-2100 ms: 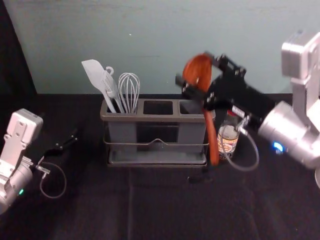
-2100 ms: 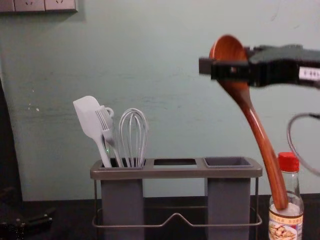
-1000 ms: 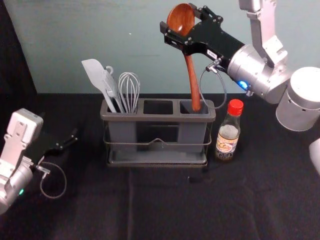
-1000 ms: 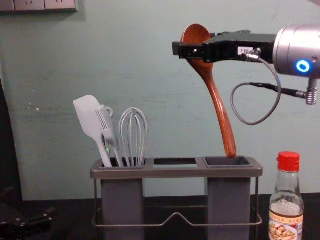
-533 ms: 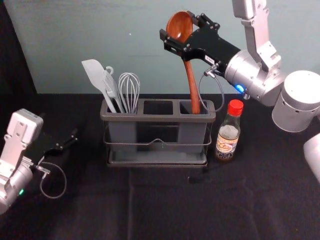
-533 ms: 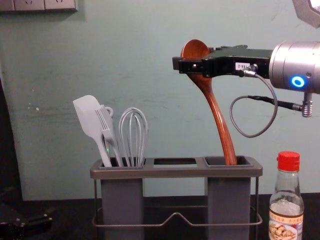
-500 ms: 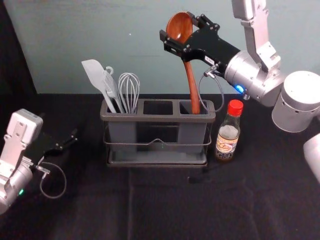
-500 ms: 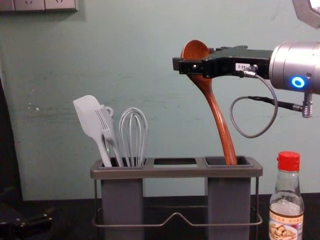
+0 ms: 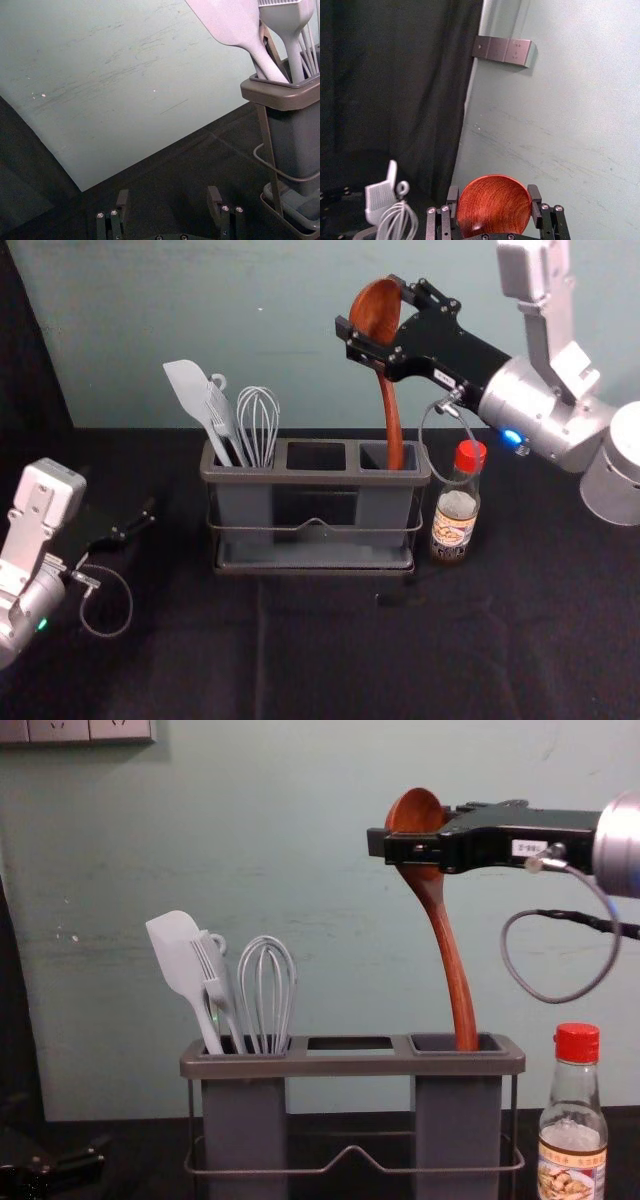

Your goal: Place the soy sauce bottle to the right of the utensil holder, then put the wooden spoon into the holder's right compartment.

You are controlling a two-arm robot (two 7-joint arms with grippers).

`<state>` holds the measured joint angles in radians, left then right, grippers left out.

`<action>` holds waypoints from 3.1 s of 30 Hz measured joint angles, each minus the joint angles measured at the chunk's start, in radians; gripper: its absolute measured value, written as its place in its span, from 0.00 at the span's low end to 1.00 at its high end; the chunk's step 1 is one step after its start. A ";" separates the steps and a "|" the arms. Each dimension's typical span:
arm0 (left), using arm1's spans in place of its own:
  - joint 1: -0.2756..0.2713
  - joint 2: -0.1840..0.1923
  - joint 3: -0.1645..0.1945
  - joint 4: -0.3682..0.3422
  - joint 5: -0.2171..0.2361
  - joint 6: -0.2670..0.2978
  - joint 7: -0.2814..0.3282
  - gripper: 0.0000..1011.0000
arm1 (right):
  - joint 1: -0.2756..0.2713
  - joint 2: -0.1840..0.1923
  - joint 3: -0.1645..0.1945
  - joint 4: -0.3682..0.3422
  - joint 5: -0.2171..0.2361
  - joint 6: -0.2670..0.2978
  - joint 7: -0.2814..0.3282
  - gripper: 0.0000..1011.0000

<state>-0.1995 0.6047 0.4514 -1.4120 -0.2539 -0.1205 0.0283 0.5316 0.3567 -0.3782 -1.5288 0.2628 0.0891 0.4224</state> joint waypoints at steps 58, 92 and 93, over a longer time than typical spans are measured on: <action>0.000 0.000 0.000 0.000 0.000 0.000 0.000 1.00 | -0.158 0.065 0.005 -0.009 0.043 -0.036 0.012 0.83; 0.000 0.000 0.000 0.000 0.000 0.000 0.000 1.00 | -0.163 0.067 0.001 -0.013 0.031 -0.030 0.006 0.99; 0.000 0.000 0.000 0.000 0.000 0.000 0.000 1.00 | -0.163 0.067 0.001 -0.013 0.031 -0.030 0.006 0.99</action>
<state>-0.1995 0.6047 0.4514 -1.4120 -0.2539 -0.1206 0.0283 0.3689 0.4241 -0.3775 -1.5420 0.2941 0.0592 0.4284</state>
